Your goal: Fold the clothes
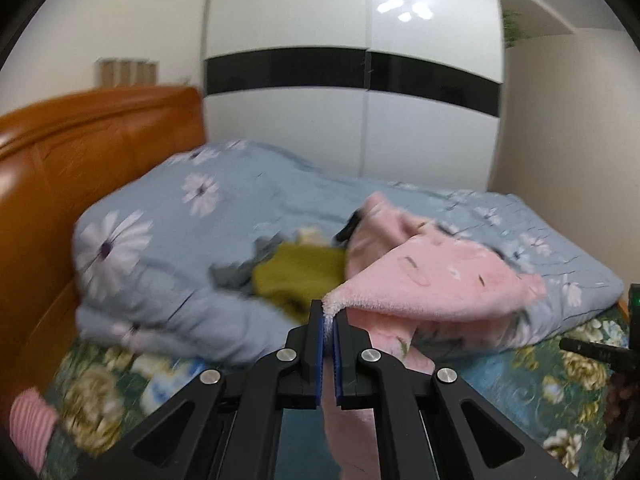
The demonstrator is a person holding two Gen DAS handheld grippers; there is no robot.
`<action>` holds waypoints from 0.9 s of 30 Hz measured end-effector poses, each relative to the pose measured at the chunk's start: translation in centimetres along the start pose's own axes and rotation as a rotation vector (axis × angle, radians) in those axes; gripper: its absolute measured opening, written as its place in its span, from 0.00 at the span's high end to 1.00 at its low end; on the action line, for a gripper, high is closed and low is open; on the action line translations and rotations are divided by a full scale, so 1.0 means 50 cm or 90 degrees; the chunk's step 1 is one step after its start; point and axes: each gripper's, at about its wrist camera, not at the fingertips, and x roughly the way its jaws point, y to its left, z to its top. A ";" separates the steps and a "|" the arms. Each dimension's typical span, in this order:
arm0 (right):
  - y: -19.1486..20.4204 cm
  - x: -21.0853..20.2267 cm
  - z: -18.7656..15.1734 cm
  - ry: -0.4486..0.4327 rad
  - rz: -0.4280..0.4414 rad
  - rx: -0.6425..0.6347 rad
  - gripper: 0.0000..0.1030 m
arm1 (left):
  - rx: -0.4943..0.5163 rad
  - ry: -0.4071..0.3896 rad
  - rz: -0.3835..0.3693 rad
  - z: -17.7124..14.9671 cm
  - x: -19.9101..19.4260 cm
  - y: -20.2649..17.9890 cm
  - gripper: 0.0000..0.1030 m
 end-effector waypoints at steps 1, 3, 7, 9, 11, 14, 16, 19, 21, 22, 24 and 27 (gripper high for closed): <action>-0.012 0.013 -0.010 0.007 0.009 0.024 0.97 | -0.007 0.009 0.014 -0.012 -0.003 0.020 0.96; -0.039 0.044 -0.032 0.021 0.028 0.081 0.86 | -0.030 0.031 0.040 -0.038 -0.008 0.065 0.96; -0.098 0.100 -0.075 0.041 0.052 0.210 0.48 | -0.059 0.062 0.088 -0.080 -0.009 0.135 0.96; -0.138 0.127 -0.104 0.060 0.039 0.288 0.48 | -0.069 0.081 0.119 -0.103 -0.001 0.168 0.96; -0.176 0.151 -0.131 0.082 0.013 0.352 0.48 | -0.089 0.101 0.136 -0.128 0.010 0.202 0.96; -0.220 0.186 -0.165 0.111 -0.025 0.417 0.48 | -0.116 0.128 0.155 -0.160 0.035 0.245 0.96; -0.238 0.213 -0.180 0.121 -0.041 0.442 0.48 | -0.138 0.145 0.163 -0.180 0.051 0.268 0.96; -0.247 0.248 -0.182 0.132 -0.054 0.457 0.48 | -0.162 0.160 0.173 -0.203 0.063 0.294 0.96; -0.245 0.277 -0.180 0.147 -0.081 0.439 0.48 | -0.171 0.164 0.179 -0.212 0.069 0.309 0.96; -0.245 0.289 -0.180 0.151 -0.086 0.429 0.48 | -0.175 0.166 0.181 -0.215 0.071 0.314 0.96; -0.240 0.313 -0.174 0.166 -0.094 0.399 0.48 | -0.185 0.168 0.186 -0.223 0.078 0.330 0.96; -0.233 0.333 -0.159 0.163 -0.097 0.369 0.45 | -0.209 0.172 0.186 -0.228 0.084 0.351 0.96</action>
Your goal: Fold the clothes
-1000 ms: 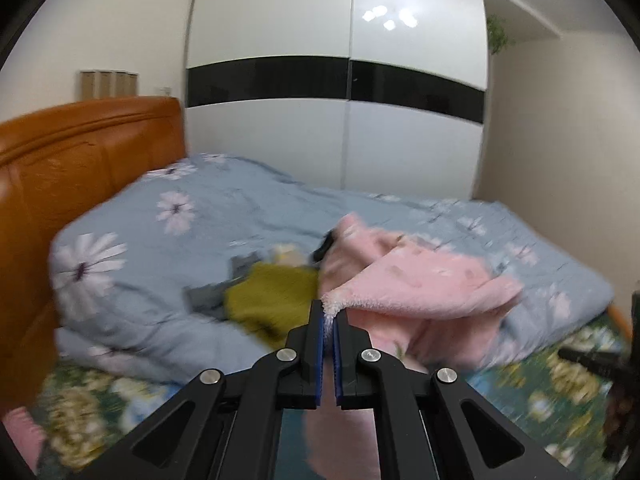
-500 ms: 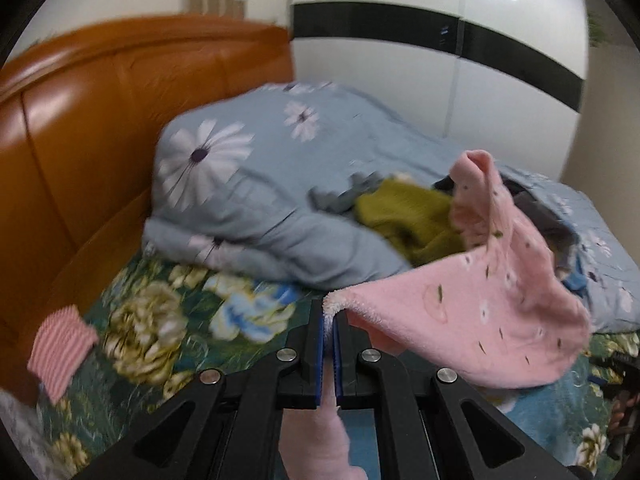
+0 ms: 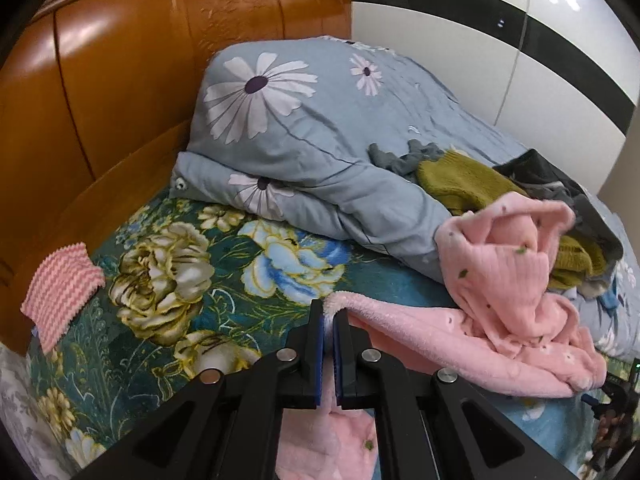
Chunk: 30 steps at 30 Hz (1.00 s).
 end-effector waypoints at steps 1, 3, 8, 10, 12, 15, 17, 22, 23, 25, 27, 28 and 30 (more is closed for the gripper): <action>0.007 0.004 0.006 -0.003 0.002 -0.004 0.45 | -0.006 0.002 -0.003 0.001 0.003 0.004 0.96; 0.019 0.007 0.014 -0.008 0.006 -0.007 0.45 | -0.007 0.003 -0.003 0.001 0.003 0.005 0.96; 0.038 0.010 0.031 -0.002 0.043 0.023 0.75 | 0.002 0.001 -0.013 -0.002 -0.010 -0.003 0.96; 0.038 -0.005 0.033 -0.003 0.054 0.042 0.88 | 0.005 -0.004 -0.025 -0.007 -0.022 -0.006 0.96; 0.036 -0.034 0.035 -0.012 0.070 0.051 0.89 | 0.018 -0.011 -0.031 -0.016 -0.037 -0.016 0.96; 0.009 -0.127 0.041 -0.051 0.096 0.058 0.90 | 0.034 -0.015 -0.056 -0.033 -0.054 -0.035 0.96; -0.028 -0.209 0.046 -0.089 0.116 0.065 0.91 | 0.048 -0.013 -0.082 -0.052 -0.064 -0.053 0.96; -0.148 -0.404 0.005 -0.193 0.061 0.087 0.91 | 0.155 0.011 -0.132 -0.146 -0.063 -0.138 0.94; -0.179 -0.441 -0.006 -0.213 0.041 0.093 0.91 | 0.176 0.024 -0.142 -0.171 -0.054 -0.160 0.93; -0.242 -0.490 -0.027 -0.235 0.005 0.111 0.91 | 0.216 0.049 -0.156 -0.218 -0.036 -0.201 0.93; -0.298 -0.492 -0.045 -0.223 -0.027 0.138 0.91 | 0.235 0.068 -0.155 -0.251 -0.023 -0.226 0.92; -0.320 -0.481 -0.058 -0.209 -0.036 0.151 0.91 | 0.235 0.080 -0.160 -0.262 -0.017 -0.230 0.92; -0.353 -0.462 -0.085 -0.183 -0.049 0.173 0.91 | 0.214 0.108 -0.186 -0.280 -0.013 -0.228 0.92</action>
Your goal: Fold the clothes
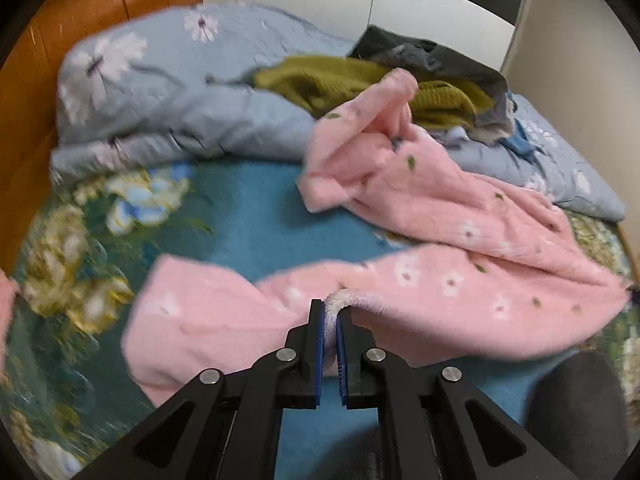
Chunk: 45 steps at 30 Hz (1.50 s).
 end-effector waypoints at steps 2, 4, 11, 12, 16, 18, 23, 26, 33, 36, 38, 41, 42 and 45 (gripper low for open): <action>-0.011 0.004 -0.023 0.011 -0.004 0.010 0.91 | -0.014 -0.001 -0.022 -0.015 -0.011 0.007 0.87; -0.001 -0.002 -0.038 0.013 -0.008 0.003 0.91 | -0.024 -0.009 -0.037 -0.032 -0.029 0.018 0.75; 0.073 -0.042 -0.067 -0.012 -0.027 -0.036 0.91 | -0.173 -0.022 0.006 -0.080 -0.043 0.194 0.46; 0.085 -0.050 -0.071 -0.016 -0.030 -0.040 0.91 | -0.209 0.000 0.009 -0.090 -0.023 0.231 0.46; 0.117 -0.072 -0.089 -0.027 -0.036 -0.051 0.91 | -0.263 0.072 0.016 -0.116 0.032 0.297 0.48; 0.126 -0.079 -0.097 -0.030 -0.037 -0.054 0.91 | -0.253 0.085 0.014 -0.114 0.043 0.296 0.48; 0.121 -0.071 -0.100 -0.020 -0.029 -0.058 0.90 | -0.240 0.103 0.027 -0.095 0.066 0.268 0.50; 0.110 -0.049 -0.083 0.001 -0.016 -0.077 0.90 | -0.263 0.096 0.058 -0.092 0.055 0.261 0.50; 0.057 0.010 -0.014 0.040 0.073 -0.111 0.90 | -0.329 0.047 0.147 -0.107 -0.074 0.228 0.48; 0.021 0.056 0.014 0.076 0.091 -0.125 0.90 | -0.340 0.032 0.177 -0.133 -0.125 0.208 0.47; 0.000 0.085 0.028 0.102 0.094 -0.129 0.90 | -0.347 0.038 0.191 -0.155 -0.141 0.199 0.46; -0.027 0.108 0.039 0.134 0.097 -0.137 0.90 | -0.372 0.044 0.196 -0.172 -0.139 0.203 0.46; -0.034 0.110 0.039 0.142 0.094 -0.142 0.90 | -0.392 0.045 0.186 -0.176 -0.132 0.211 0.46; -0.044 0.110 0.028 0.144 0.082 -0.153 0.90 | -0.458 0.064 0.154 -0.186 -0.085 0.245 0.46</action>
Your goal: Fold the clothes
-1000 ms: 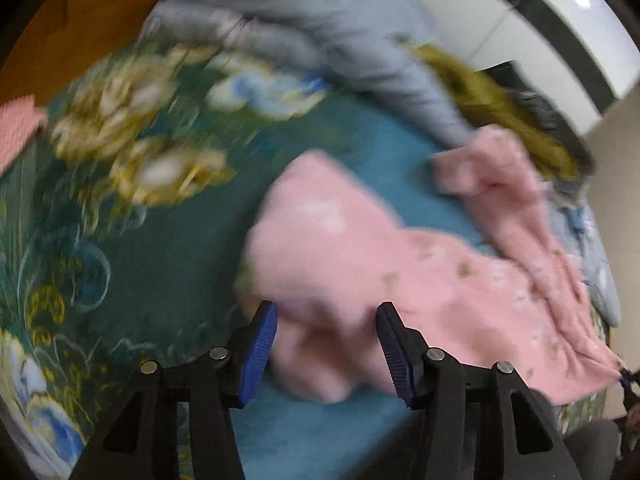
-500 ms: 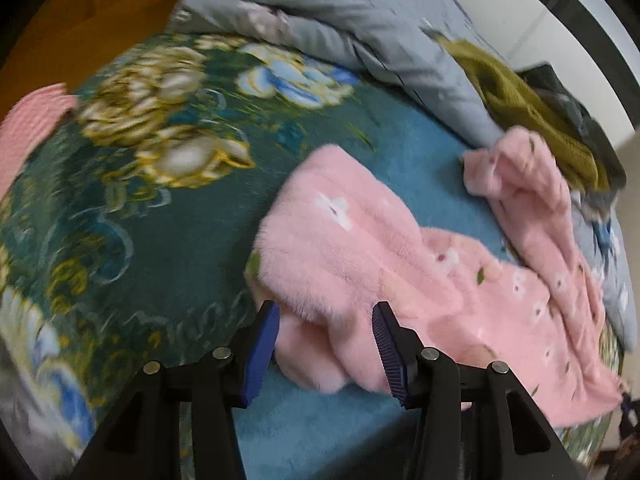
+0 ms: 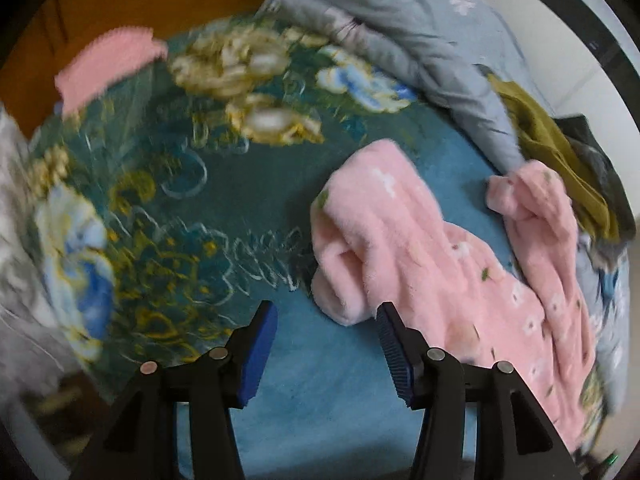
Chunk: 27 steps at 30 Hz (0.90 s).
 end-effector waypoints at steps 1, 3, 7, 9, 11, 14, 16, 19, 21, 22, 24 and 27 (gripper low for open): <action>-0.001 0.001 -0.004 0.000 -0.005 -0.001 0.90 | -0.011 0.009 -0.009 0.005 0.019 0.001 0.46; -0.001 0.003 -0.015 -0.003 -0.016 0.003 0.90 | -0.039 0.039 -0.034 0.022 0.067 0.014 0.46; 0.016 -0.006 -0.044 -0.031 -0.027 0.042 0.90 | -0.119 0.092 -0.100 0.041 0.139 0.047 0.48; 0.028 -0.020 -0.053 -0.046 -0.032 0.063 0.90 | -0.131 0.107 -0.125 0.046 0.166 0.050 0.49; 0.041 -0.032 -0.060 -0.053 -0.042 0.079 0.90 | -0.119 0.109 -0.137 0.046 0.176 0.038 0.74; 0.074 -0.044 -0.063 -0.060 -0.060 0.071 0.90 | -0.091 0.100 -0.157 0.052 0.182 0.019 0.90; 0.098 -0.055 -0.060 -0.071 -0.064 0.066 0.90 | -0.051 0.072 -0.151 0.069 0.163 0.002 0.91; 0.130 -0.079 -0.049 -0.095 -0.067 0.056 0.91 | 0.046 -0.013 -0.133 0.125 0.090 -0.031 0.92; 0.147 -0.114 -0.034 -0.124 -0.055 0.045 0.91 | 0.097 -0.091 -0.138 0.168 0.013 -0.039 0.92; 0.153 -0.132 -0.028 -0.139 -0.044 0.041 0.91 | 0.123 -0.131 -0.140 0.189 -0.026 -0.043 0.92; 0.160 -0.163 -0.022 -0.161 -0.029 0.025 0.91 | 0.154 -0.188 -0.135 0.218 -0.092 -0.031 0.92; 0.148 -0.169 -0.024 -0.171 -0.039 0.015 0.91 | 0.175 -0.183 -0.066 0.222 -0.073 0.005 0.92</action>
